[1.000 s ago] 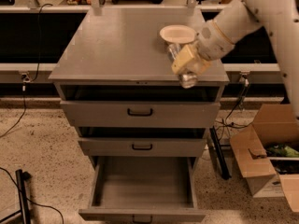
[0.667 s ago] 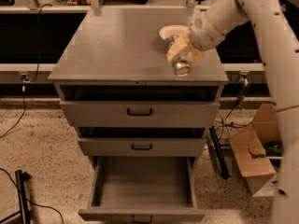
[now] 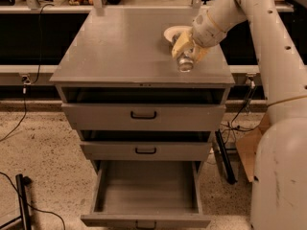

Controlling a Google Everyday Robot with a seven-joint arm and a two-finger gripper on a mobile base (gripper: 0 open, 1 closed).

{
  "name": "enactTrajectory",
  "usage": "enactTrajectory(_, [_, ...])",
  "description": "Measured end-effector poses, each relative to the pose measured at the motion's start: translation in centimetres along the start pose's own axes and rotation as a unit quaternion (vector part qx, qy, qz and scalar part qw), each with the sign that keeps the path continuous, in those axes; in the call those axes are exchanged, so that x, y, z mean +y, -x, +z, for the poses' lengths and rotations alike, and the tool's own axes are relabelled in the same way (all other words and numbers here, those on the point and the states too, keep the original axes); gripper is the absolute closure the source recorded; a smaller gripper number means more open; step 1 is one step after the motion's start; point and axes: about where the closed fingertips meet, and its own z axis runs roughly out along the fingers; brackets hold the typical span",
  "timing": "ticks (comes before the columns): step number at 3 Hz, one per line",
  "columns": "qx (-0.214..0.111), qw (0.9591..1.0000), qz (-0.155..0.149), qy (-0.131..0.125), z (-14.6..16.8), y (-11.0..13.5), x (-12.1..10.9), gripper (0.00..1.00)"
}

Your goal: Pick redbull can from bottom drawer and place on counter

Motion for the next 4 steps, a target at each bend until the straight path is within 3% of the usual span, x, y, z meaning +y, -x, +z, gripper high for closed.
enactTrajectory(1, [-0.002,0.9997,0.020,0.016,-0.1,0.1,0.9,1.00])
enactTrajectory(4, [-0.015,0.9968,0.070,0.034,-0.3,1.4,4.7,1.00])
